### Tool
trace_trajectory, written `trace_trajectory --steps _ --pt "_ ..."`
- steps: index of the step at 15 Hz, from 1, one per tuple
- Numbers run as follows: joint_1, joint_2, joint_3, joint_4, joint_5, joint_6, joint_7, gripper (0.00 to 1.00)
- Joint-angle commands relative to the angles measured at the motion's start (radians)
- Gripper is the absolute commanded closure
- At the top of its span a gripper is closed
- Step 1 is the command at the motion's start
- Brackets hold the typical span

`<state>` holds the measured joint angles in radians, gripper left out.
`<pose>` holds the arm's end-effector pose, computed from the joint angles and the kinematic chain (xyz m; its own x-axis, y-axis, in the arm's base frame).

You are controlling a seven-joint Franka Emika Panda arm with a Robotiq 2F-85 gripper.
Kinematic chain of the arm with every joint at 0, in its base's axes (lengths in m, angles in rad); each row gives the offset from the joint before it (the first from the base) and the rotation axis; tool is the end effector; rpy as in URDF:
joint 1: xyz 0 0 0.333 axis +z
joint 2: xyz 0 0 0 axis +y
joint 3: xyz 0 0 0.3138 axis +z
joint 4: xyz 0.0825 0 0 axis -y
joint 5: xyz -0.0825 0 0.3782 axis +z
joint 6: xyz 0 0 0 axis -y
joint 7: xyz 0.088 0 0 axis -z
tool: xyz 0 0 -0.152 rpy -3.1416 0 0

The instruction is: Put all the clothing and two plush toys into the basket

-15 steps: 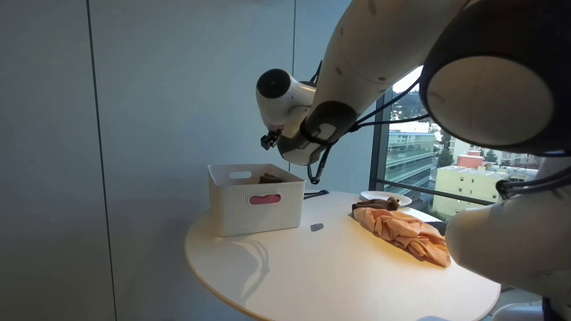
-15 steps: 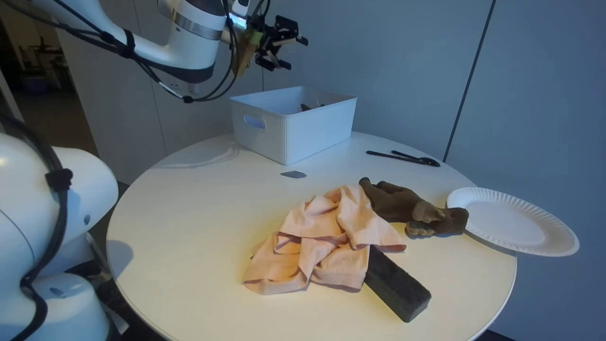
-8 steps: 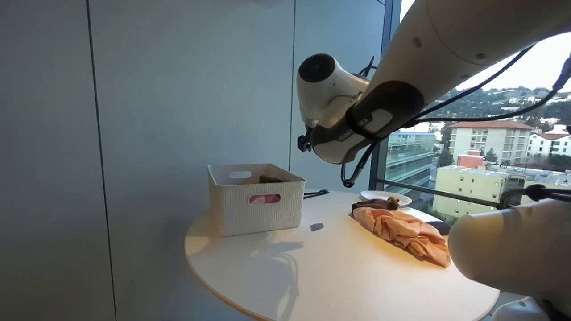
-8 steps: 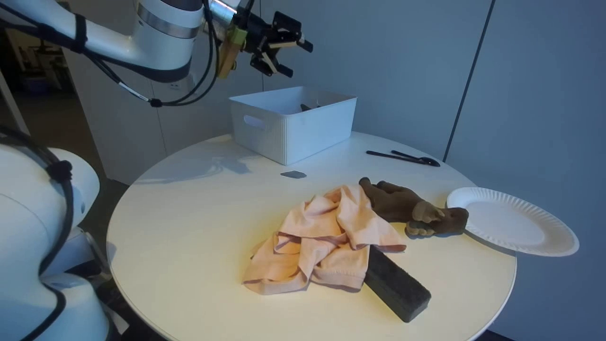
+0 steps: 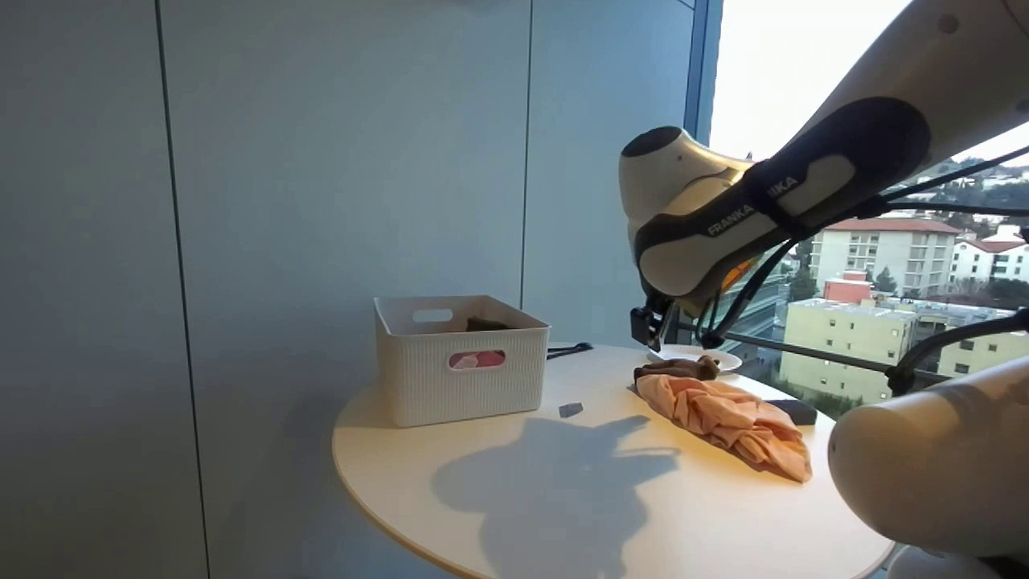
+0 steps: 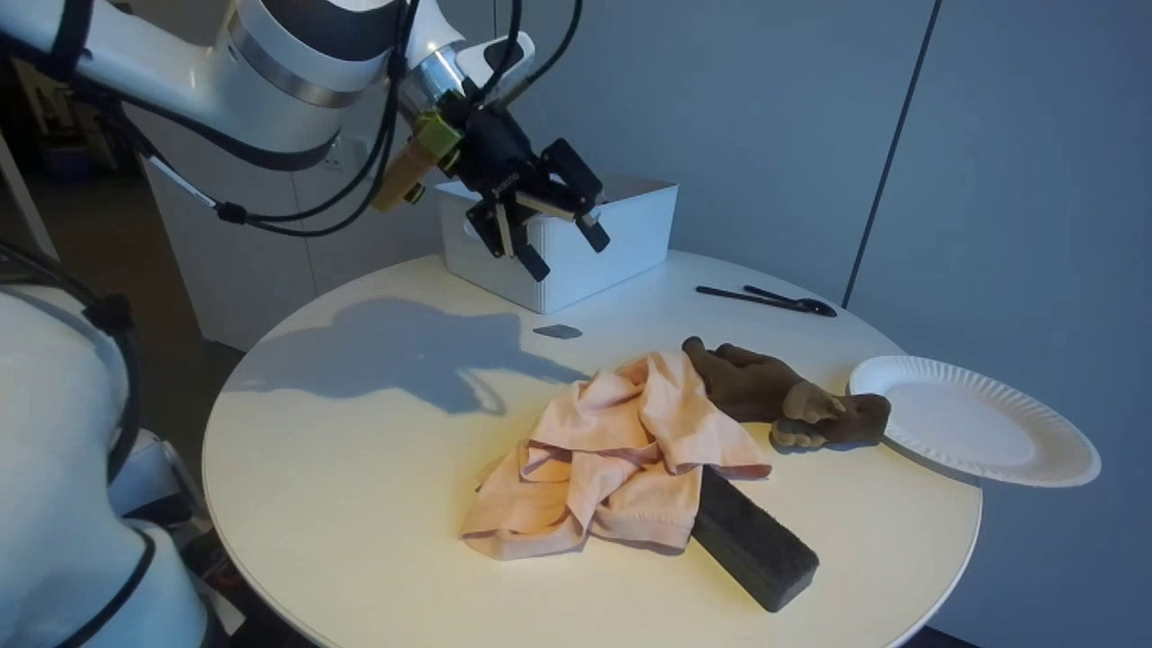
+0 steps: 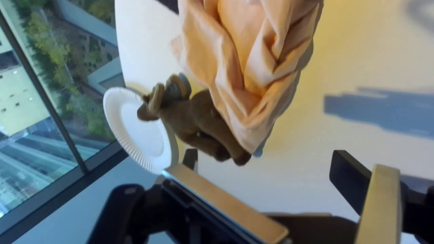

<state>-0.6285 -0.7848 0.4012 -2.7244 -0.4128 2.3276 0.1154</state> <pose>0.3466 -0.1119 0.4371 0.9608 -0.0696 0.2682 -0.2186 -0.7852 0.5794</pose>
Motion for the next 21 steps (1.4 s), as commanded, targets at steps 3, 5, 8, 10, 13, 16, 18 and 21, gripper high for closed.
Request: trace_trajectory --steps 3,5,8,10,13,16,18,21 --pt "0.188 0.082 -0.279 0.026 -0.035 -0.307 -0.047 0.00" --pt "0.251 0.143 -0.357 0.029 -0.028 -0.356 -0.095 0.00" --pt "0.307 0.265 -0.416 0.018 -0.047 -0.277 -0.081 0.00" --pt "0.279 0.356 -0.395 0.025 -0.130 -0.200 0.083 0.00" --pt "0.265 0.478 -0.412 0.052 -0.225 -0.107 0.237 0.00" --pt "0.279 0.572 -0.437 0.079 -0.264 -0.057 0.355 0.22" --pt "0.294 0.597 -0.459 0.096 -0.275 -0.019 0.368 0.32" --pt "0.311 0.601 -0.480 0.104 -0.266 0.031 0.348 0.51"
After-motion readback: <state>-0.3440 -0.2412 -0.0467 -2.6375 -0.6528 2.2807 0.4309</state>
